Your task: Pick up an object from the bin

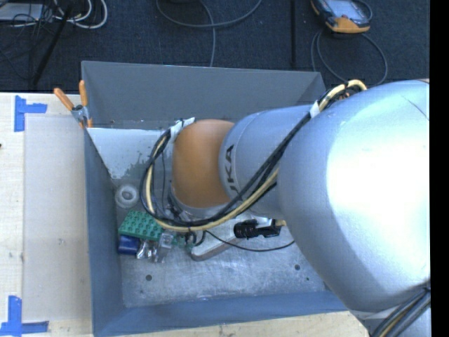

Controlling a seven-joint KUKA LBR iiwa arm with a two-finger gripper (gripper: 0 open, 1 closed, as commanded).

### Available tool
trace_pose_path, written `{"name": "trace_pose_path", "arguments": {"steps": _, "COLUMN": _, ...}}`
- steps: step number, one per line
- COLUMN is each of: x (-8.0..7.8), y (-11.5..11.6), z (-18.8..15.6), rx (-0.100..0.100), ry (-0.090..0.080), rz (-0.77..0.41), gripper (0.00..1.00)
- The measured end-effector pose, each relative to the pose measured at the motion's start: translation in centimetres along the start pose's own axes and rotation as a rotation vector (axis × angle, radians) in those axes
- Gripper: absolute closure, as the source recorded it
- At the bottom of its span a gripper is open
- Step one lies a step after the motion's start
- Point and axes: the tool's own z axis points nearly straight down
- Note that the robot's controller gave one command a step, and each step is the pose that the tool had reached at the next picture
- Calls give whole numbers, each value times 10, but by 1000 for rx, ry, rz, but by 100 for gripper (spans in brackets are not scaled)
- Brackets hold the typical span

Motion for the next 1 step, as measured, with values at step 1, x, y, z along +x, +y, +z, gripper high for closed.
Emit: {"name": "trace_pose_path", "arguments": {"steps": 1, "x": 0, "y": 0, "z": -8, "rx": 0, "ry": 0, "rz": -3, "gripper": 100}}
